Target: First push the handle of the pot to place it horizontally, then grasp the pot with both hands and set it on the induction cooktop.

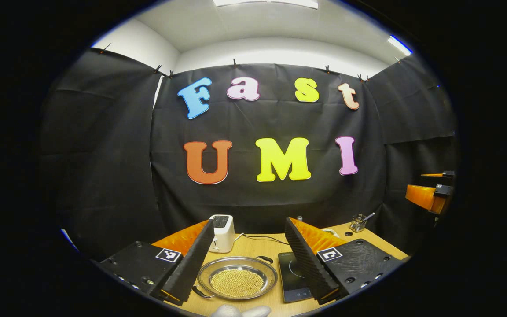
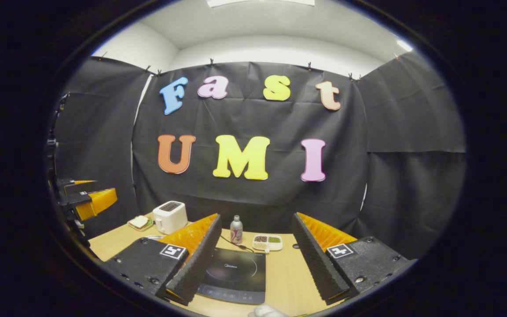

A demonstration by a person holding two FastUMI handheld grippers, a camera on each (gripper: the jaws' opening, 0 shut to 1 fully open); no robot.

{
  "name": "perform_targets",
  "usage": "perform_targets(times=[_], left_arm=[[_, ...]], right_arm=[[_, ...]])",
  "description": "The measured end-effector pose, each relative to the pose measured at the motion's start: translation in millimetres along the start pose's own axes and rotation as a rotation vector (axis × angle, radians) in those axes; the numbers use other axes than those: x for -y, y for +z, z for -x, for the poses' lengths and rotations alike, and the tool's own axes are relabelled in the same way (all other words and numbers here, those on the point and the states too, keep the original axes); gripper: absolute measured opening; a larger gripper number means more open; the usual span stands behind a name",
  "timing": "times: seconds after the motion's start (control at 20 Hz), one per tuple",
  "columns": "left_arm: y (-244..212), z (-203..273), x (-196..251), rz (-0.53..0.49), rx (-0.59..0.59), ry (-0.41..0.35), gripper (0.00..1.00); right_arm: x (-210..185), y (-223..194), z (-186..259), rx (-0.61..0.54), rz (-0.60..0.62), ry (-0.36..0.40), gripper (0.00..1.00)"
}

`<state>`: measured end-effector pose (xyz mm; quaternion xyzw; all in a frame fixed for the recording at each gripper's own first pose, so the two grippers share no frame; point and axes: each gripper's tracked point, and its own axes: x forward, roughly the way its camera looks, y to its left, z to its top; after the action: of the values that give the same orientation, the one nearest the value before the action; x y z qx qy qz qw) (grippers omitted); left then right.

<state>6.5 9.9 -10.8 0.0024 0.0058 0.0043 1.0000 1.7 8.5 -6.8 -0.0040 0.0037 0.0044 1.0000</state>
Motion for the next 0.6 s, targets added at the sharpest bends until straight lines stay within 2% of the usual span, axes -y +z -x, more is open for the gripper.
perform_targets(times=[0.2, 0.4, 0.45, 0.5, 0.55, 0.6], left_arm=[[-4.7, 0.0, -2.0, -0.013, -0.017, -0.007, 0.94], [-12.2, 3.6, 9.5, -0.017, -0.039, -0.082, 0.38], [-15.1, 1.4, 4.8, -0.011, -0.038, -0.079, 0.12], [-19.6, 1.4, 2.1, 0.004, -0.051, -0.076, 0.08], [-27.3, 1.1, 4.8, 0.024, -0.073, -0.086, 0.00], [-34.5, 3.3, 8.1, 0.052, -0.093, -0.107, 0.00]], right_arm=[[0.4, -5.1, -1.6, -0.016, -0.004, 0.000, 0.97], [3.5, -4.1, -0.8, -0.011, -0.004, -0.011, 0.97], [4.5, -5.4, -0.7, -0.014, -0.002, -0.013, 0.97], [5.3, -7.0, -1.2, -0.017, -0.004, -0.014, 0.97], [4.9, -7.9, -0.1, -0.022, -0.007, -0.013, 0.97], [6.0, -11.2, 0.5, -0.028, -0.008, -0.014, 0.97]])
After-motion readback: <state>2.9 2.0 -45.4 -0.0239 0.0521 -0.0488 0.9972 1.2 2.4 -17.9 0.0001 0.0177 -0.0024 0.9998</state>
